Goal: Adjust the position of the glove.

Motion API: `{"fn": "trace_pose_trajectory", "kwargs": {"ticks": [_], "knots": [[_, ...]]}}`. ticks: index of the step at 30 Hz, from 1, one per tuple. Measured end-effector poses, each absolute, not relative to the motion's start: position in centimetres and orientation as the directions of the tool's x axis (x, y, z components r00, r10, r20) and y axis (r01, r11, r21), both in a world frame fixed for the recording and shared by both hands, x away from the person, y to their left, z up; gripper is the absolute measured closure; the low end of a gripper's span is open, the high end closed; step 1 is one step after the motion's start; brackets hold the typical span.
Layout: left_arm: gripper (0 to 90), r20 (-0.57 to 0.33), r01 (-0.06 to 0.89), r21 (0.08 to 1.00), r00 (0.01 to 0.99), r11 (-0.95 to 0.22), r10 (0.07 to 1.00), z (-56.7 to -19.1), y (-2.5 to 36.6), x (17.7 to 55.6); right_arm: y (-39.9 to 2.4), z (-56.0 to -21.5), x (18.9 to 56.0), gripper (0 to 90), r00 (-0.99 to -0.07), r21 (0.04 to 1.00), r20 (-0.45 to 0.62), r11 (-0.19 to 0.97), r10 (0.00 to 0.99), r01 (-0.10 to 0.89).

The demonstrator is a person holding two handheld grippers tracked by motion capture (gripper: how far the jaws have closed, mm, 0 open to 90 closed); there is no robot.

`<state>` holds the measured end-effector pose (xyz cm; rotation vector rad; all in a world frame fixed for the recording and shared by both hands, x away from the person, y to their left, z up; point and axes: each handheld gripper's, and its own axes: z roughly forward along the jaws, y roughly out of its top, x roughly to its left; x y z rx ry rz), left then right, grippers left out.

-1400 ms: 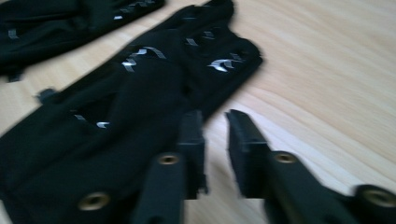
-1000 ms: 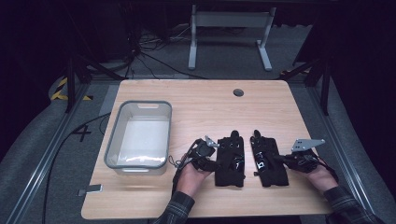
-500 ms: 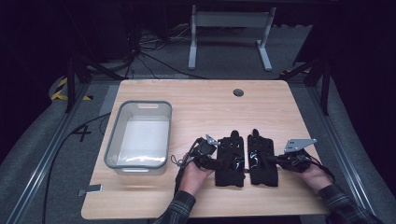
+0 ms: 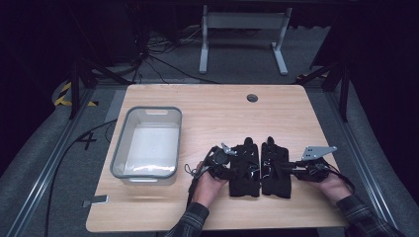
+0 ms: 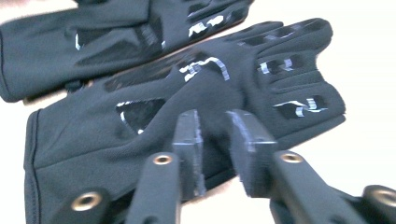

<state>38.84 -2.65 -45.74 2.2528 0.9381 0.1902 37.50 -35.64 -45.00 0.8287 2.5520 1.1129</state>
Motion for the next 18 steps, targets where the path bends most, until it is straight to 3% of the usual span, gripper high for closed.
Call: {"fn": "trace_pose_trajectory", "kwargs": {"ticks": [5,12,15,18], "knots": [[60.7,-0.109,0.574,0.645,0.723,-0.504,0.683,-45.7,-3.1,38.7,-36.7,-44.7,37.6,62.4,-0.786,0.742,0.012,0.521,0.618,0.421],[85.4,-0.136,0.591,0.648,0.711,-0.481,0.690,-45.8,-2.9,38.8,-37.2,-44.7,37.5,59.6,-0.774,0.744,0.020,0.508,0.632,0.434],[86.9,-0.179,0.616,0.645,0.697,-0.453,0.694,-45.8,-2.6,39.0,-37.3,-44.8,37.4,61.3,-0.775,0.744,0.026,0.506,0.631,0.436],[87.3,-0.219,0.629,0.655,0.689,-0.420,0.691,-45.6,-2.2,39.1,-37.5,-44.8,37.4,69.2,-0.776,0.741,0.033,0.506,0.630,0.442]]}}
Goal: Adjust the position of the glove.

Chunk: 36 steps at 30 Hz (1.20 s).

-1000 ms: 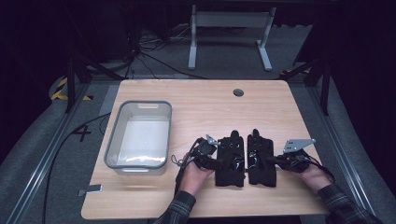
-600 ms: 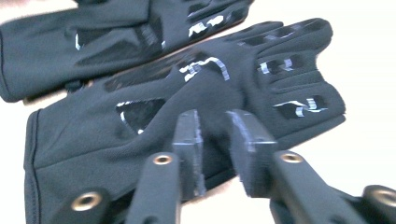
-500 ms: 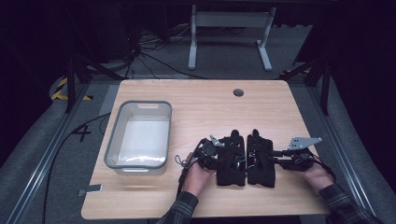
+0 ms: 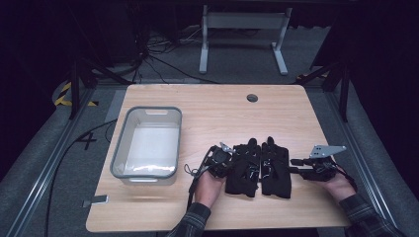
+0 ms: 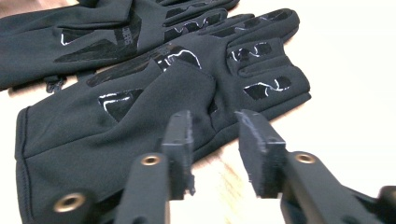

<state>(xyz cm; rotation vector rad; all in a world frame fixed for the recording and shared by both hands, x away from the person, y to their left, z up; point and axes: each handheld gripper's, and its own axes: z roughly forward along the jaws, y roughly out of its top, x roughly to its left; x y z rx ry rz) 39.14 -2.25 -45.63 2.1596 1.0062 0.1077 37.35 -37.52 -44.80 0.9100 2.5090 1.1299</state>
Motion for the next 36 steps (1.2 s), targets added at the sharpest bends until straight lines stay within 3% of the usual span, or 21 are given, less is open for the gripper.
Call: {"fn": "trace_pose_trajectory", "kwargs": {"ticks": [5,16,36], "knots": [[87.4,-0.266,0.619,0.699,0.690,-0.358,0.673,-44.4,-1.5,39.0,-37.7,-44.7,37.2,88.7,-0.782,0.733,0.045,0.511,0.622,0.449],[87.5,-0.318,0.591,0.753,0.712,-0.290,0.626,-42.6,-1.6,39.7,-37.3,-45.4,37.6,89.3,-0.779,0.688,0.034,0.550,0.627,0.473],[87.5,-0.354,0.561,0.781,0.760,-0.274,0.545,-40.8,-2.6,39.0,-35.9,-45.6,37.9,89.5,-0.800,0.691,0.035,0.564,0.599,0.452]]}}
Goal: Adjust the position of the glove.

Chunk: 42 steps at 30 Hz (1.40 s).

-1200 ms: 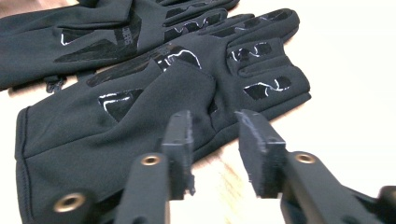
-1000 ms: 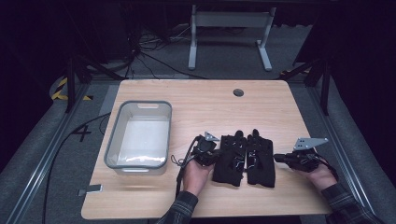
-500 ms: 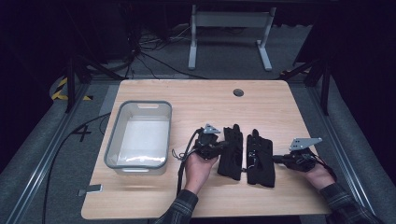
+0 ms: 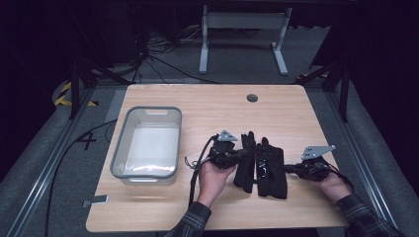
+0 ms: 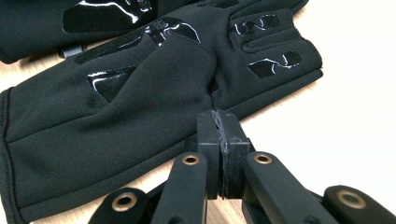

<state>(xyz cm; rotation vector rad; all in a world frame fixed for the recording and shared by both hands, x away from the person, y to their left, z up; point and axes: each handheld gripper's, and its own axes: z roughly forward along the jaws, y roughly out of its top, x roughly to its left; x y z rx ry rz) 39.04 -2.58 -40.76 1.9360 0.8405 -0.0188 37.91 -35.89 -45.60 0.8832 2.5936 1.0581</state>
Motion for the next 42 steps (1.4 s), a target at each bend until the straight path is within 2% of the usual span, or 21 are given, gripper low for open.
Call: {"fn": "trace_pose_trajectory", "kwargs": {"ticks": [16,24,42], "knots": [[87.6,-0.396,0.567,0.778,0.777,-0.270,0.489,-40.4,-4.1,38.8,-34.7,-45.7,37.9,89.7,-0.822,0.694,0.044,0.575,0.567,0.434],[87.5,-0.390,0.560,0.779,0.785,-0.282,0.480,-40.2,-4.7,39.0,-33.0,-45.7,38.2,89.8,-0.845,0.694,0.036,0.595,0.533,0.406],[87.6,-0.372,0.539,0.751,0.822,-0.380,0.431,-41.8,-8.9,39.2,-32.6,-45.9,38.5,89.9,-0.854,0.702,0.046,0.591,0.519,0.397]]}}
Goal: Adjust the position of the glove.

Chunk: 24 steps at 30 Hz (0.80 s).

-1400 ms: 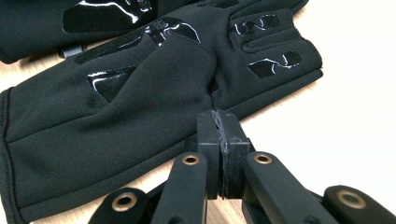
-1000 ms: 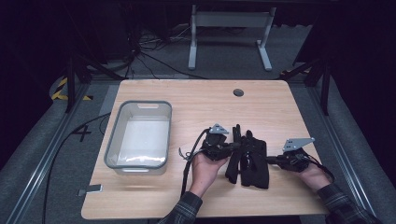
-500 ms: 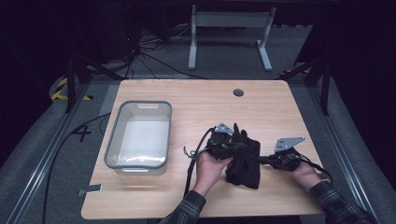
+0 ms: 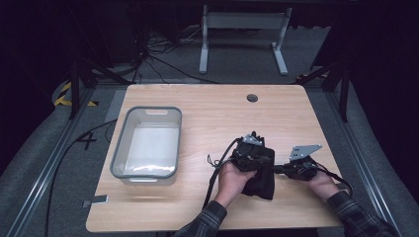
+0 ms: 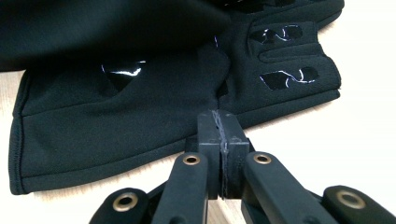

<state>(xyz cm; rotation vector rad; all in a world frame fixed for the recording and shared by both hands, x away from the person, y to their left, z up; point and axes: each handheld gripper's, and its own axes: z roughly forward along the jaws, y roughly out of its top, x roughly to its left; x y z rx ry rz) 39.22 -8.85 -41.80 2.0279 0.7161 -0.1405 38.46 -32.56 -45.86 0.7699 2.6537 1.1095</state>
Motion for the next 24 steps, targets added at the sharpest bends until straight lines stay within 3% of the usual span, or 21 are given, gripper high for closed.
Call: {"fn": "trace_pose_trajectory", "kwargs": {"ticks": [9,13,16,19,20,21,24], "knots": [[87.0,-0.376,0.545,0.728,0.824,-0.416,0.423,-43.4,-10.4,39.4,-32.7,-45.7,38.4,89.8,-0.853,0.704,0.038,0.592,0.520,0.393],[82.8,-0.382,0.532,0.746,0.834,-0.400,0.398,-43.3,-10.3,39.4,-33.6,-45.0,38.4,88.6,-0.835,0.722,0.023,0.569,0.549,0.394],[78.3,-0.379,0.523,0.759,0.839,-0.386,0.391,-42.9,-9.9,39.3,-34.3,-44.5,38.4,81.5,-0.817,0.731,0.017,0.550,0.576,0.403],[79.7,-0.378,0.515,0.769,0.844,-0.379,0.380,-42.4,-9.3,39.1,-35.1,-44.4,38.4,69.0,-0.798,0.742,0.011,0.529,0.603,0.411],[83.1,-0.378,0.515,0.769,0.844,-0.379,0.380,-42.4,-9.3,39.1,-35.1,-44.4,38.4,69.0,-0.798,0.742,0.011,0.529,0.603,0.411],[83.1,-0.375,0.509,0.772,0.849,-0.381,0.374,-42.4,-9.2,38.9,-35.7,-44.5,38.5,56.6,-0.778,0.737,0.008,0.522,0.628,0.429],[88.9,-0.361,0.500,0.766,0.855,-0.405,0.373,-42.5,-9.4,38.6,-36.9,-44.7,38.6,42.4,-0.743,0.726,0.013,0.504,0.669,0.467]]}}
